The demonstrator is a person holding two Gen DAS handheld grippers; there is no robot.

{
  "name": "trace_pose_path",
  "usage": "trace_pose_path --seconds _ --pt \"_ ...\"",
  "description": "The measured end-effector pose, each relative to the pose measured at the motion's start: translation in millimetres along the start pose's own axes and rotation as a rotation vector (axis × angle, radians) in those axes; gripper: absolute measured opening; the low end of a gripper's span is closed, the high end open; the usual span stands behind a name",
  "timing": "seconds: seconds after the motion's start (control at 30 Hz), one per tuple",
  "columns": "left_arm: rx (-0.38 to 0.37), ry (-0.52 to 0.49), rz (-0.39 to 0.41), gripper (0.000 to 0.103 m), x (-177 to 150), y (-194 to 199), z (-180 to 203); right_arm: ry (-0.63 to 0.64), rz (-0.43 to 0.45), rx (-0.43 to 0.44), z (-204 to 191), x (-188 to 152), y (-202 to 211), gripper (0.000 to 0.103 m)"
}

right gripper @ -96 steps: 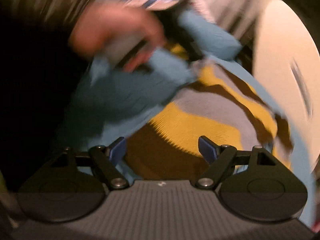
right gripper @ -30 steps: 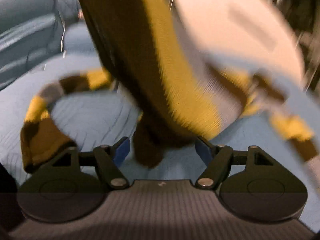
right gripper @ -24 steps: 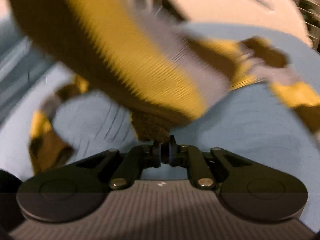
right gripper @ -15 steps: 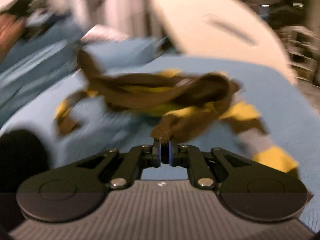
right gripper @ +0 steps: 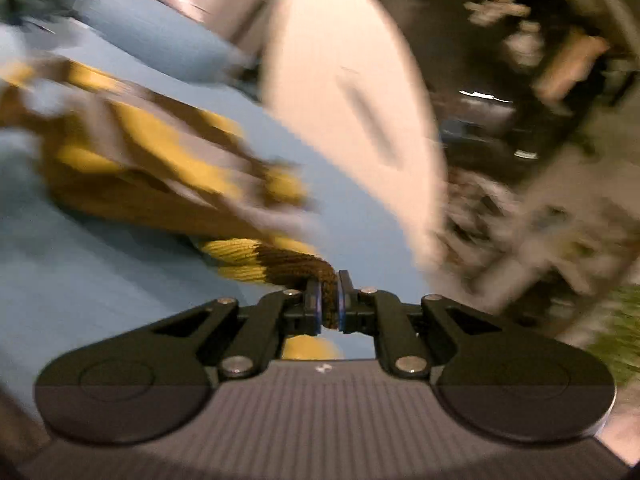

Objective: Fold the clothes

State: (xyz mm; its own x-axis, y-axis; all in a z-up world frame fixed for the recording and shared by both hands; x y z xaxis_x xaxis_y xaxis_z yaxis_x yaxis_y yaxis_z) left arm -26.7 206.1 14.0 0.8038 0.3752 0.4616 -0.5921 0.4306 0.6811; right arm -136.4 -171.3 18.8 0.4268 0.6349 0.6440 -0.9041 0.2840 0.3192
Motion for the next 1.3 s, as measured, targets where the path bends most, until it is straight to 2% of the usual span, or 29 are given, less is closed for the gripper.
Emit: trace_pose_path --seconds 0.03,0.1,0.13,0.23,0.27,0.3,0.37,0.4,0.43,0.53,0.6,0.63,0.7,0.73,0.8,0.83,0.87,0.9,0.93,1.0,1.07,1.23,1.3 --pt "0.010 0.010 -0.008 0.073 -0.5 -5.2 -4.9 0.019 -0.103 0.051 3.9 -10.4 -15.6 0.011" --pt "0.042 0.003 -0.009 0.079 2.0 -9.9 -12.3 0.037 -0.383 0.313 -4.6 -34.8 -44.8 0.012" --pt "0.065 -0.005 -0.005 0.080 4.5 -10.6 -16.1 0.035 -0.418 0.333 -7.1 -37.9 -46.4 0.013" --pt "0.143 -0.028 0.027 0.087 13.5 -7.4 -26.9 0.035 -0.376 0.233 -9.7 -30.4 -34.7 0.017" --pt "0.181 -0.035 0.047 0.088 17.4 -5.0 -32.8 0.022 -0.341 0.214 -9.6 -23.2 -27.9 0.029" --pt "0.195 -0.021 0.056 0.091 21.4 -3.6 -38.5 0.012 -0.298 0.223 -17.0 -11.4 -20.4 0.047" --pt "0.205 0.011 0.075 0.091 28.2 -2.9 -49.1 -0.004 -0.202 0.274 -41.0 17.9 -4.4 0.065" --pt "0.202 0.029 0.085 0.091 30.8 -3.6 -54.2 -0.012 -0.154 0.299 -52.9 32.6 3.6 0.066" --pt "0.208 0.041 0.088 0.091 31.0 -7.4 -59.3 -0.020 -0.105 0.324 -64.9 47.2 11.7 0.066" --pt "0.226 0.077 0.099 0.089 31.6 -18.8 -74.4 -0.002 0.031 0.577 -127.3 98.9 24.5 0.066" --pt "0.213 0.070 0.107 0.091 32.5 -20.4 -74.1 0.042 0.103 0.696 -177.3 130.8 23.7 0.066" --pt "0.217 0.069 0.099 0.091 32.9 -21.2 -74.9 0.066 0.124 0.722 -200.3 144.3 20.6 0.065" --pt "0.207 0.077 0.065 0.091 31.6 -25.7 -77.7 0.109 0.089 0.718 -237.9 162.3 1.4 0.065" --pt "0.188 0.088 0.034 0.091 31.0 -27.5 -81.5 0.117 0.050 0.719 -253.4 167.8 -11.5 0.065" --pt "0.183 0.105 0.022 0.091 29.5 -29.6 -86.1 0.093 -0.047 0.733 -275.7 171.8 -33.7 0.066" --pt "0.178 0.120 0.018 0.091 29.3 -30.5 -89.0 0.073 -0.071 0.742 -279.8 173.6 -39.4 0.066" --pt "0.174 0.134 0.014 0.091 29.1 -31.4 -91.8 0.052 -0.080 0.751 -280.1 175.8 -42.0 0.061" --pt "0.167 0.157 0.002 0.091 29.5 -33.6 -95.7 0.051 -0.072 0.746 -279.1 176.0 -40.5 0.028" --pt "0.159 0.169 -0.006 0.095 29.9 -35.7 -98.2 0.063 -0.055 0.732 -277.3 174.9 -36.3 0.014" --pt "0.150 0.157 -0.022 0.101 30.2 -40.4 -97.5 0.064 -0.019 0.740 -267.7 168.4 -17.2 0.015" --pt "0.157 0.138 -0.025 0.101 29.7 -43.0 -94.5 0.070 0.005 0.765 -257.3 157.5 5.5 0.014" --pt "0.180 0.115 -0.015 0.101 28.2 -41.7 -89.7 0.146 -0.001 0.887 -235.0 111.0 68.0 0.013" --pt "0.182 0.122 -0.020 0.101 28.1 -41.0 -90.7 0.183 -0.025 0.898 -239.1 94.6 77.4 0.014"
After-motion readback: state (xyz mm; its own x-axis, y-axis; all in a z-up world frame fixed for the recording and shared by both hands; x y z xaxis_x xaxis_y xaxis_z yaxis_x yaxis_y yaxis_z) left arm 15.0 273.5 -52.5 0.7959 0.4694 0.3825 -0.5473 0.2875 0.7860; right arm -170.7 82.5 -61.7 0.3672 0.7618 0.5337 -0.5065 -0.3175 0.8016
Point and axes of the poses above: each gripper's, at about its wrist camera, not at the fingertips, and y roughly against the way its jaws point, z to its right, x to its top, the point moved 2 cm from there along -y, roughly the way its jaws point, and after that the axes turned 11 degrees about -x, right-handed, at the moved point
